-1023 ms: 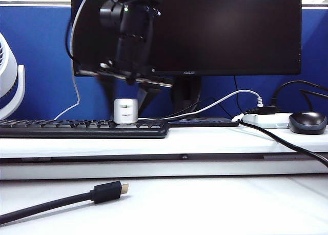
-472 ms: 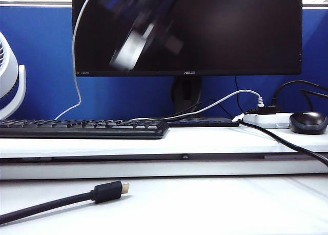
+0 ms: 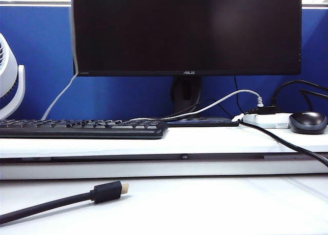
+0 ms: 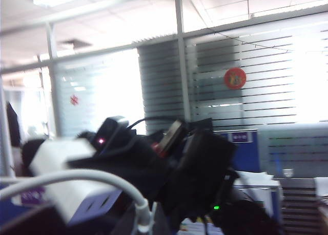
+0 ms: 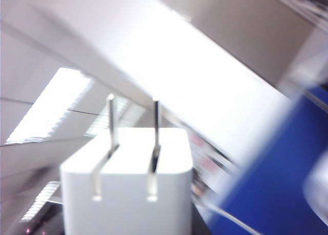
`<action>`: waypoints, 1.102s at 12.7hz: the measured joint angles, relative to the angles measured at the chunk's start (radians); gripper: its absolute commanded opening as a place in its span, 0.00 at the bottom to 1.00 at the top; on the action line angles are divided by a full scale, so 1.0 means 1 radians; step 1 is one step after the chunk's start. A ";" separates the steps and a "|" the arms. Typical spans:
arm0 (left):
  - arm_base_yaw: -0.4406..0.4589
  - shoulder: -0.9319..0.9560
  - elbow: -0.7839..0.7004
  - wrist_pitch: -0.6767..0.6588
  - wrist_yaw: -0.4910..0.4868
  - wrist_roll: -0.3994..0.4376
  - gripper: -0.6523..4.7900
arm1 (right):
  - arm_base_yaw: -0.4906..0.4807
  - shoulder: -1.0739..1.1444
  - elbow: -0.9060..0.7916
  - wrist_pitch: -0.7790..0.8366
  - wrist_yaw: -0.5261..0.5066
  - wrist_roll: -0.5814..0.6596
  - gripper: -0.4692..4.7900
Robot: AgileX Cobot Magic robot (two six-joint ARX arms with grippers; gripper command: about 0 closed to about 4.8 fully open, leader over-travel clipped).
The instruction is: Pick up the Type-C charging cable and the charging base, insert one end of the Type-C charger into the corresponding slot on the base, and finally place the plugged-in charger back on the table.
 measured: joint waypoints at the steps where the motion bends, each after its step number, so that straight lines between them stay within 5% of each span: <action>1: 0.000 0.000 0.000 0.008 0.000 0.021 0.11 | 0.002 0.000 0.000 0.058 0.013 0.047 0.09; 2: 0.000 0.004 0.000 0.028 0.002 0.151 0.11 | 0.003 -0.008 0.003 0.137 0.050 0.278 0.09; 4: 0.000 0.037 0.000 0.080 0.000 0.220 0.11 | 0.004 0.003 -0.001 0.093 0.072 0.395 0.09; 8: -0.014 0.101 0.000 0.408 -0.047 0.388 0.11 | 0.101 0.011 0.000 0.114 0.157 0.568 0.09; 11: -0.090 0.118 0.000 0.432 -0.044 0.548 0.11 | 0.120 0.011 0.000 0.131 0.211 0.649 0.09; 14: -0.089 0.122 0.000 0.425 -0.017 0.811 0.11 | 0.137 0.011 0.000 0.226 0.160 0.763 0.09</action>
